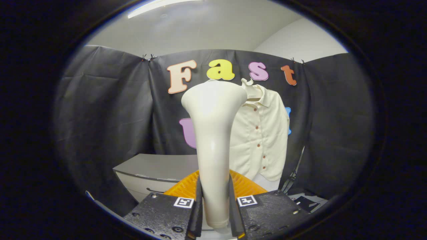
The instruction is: Iron the clothes twice with a garment steamer, once on the left side and once on the right side.
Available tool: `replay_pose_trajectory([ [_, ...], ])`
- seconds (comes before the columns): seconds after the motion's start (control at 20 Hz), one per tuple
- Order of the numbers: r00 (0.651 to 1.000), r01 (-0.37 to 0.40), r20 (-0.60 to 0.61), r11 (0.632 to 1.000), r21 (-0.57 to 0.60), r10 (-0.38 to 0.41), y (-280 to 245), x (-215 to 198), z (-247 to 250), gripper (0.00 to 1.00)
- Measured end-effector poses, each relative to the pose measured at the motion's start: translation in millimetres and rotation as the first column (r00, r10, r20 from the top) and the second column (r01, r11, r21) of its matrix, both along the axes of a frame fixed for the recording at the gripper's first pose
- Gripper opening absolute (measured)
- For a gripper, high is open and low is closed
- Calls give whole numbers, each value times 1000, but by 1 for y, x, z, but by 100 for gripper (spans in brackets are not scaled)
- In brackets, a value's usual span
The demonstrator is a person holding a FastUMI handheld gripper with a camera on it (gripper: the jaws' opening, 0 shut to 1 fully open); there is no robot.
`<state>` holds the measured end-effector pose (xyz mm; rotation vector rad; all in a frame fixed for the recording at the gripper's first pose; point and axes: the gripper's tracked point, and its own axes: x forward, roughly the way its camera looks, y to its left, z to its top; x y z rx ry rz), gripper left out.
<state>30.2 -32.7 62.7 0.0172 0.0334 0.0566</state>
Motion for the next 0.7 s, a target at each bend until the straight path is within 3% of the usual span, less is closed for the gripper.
replay_pose_trajectory([
  [0.35,999,-34,-23,998,50,36,-27,-20,-36,33],
  [0.5,1000,-29,12,1000,11,29,-40,-34,-39,33],
  [0.7,996,-84,17,995,52,83,-34,-46,-53,33],
])
